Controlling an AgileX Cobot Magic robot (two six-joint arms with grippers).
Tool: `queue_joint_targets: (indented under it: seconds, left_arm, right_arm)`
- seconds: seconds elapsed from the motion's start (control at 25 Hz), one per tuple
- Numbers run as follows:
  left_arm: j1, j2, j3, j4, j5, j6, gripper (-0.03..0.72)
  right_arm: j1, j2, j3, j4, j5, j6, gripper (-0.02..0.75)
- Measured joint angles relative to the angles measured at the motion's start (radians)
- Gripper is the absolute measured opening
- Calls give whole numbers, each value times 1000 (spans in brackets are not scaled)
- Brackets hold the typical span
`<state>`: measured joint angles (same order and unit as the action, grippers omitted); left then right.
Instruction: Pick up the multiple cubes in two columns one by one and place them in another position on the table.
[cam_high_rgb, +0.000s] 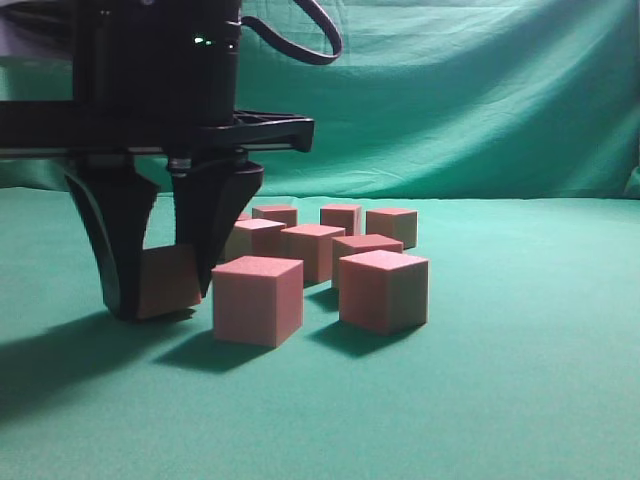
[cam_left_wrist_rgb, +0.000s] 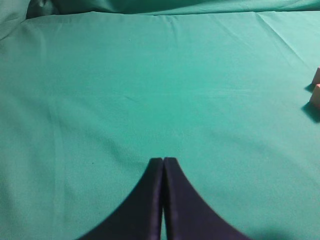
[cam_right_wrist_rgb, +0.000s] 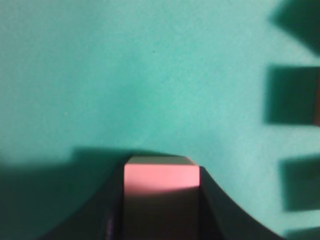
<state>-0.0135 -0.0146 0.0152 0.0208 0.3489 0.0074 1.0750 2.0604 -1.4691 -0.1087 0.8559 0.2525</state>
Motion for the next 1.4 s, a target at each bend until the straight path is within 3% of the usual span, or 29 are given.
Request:
queue_joint_targets:
  seconds: [0.12,0.32,0.4,0.64,0.8,0.92,1.04,1.4]
  left_arm:
    - [0,0,0,0,0,0,0]
    - [0,0,0,0,0,0,0]
    - [0,0,0,0,0,0,0]
    - [0,0,0,0,0,0,0]
    - [0,0,0,0,0,0,0]
    - [0,0,0,0,0,0,0]
    - [0,0,0,0,0,0,0]
    - [0,0,0,0,0,0,0]
  right_arm:
    - [0,2,0,2,0,-4,269]
    - [0,9,-21,3,40,-56,578]
    - [0,14,-49,5,82,-74,649]
    - [0,2,-218,-39,190,-84,645]
    - [0,-43,-373,-68,293,-86,379]
    - [0,-80,-487,-72,360,-86,122]
    - [0,-122,-580,-74,386,-86,0]
    - [0,-312,-695,54,410,-88,0]
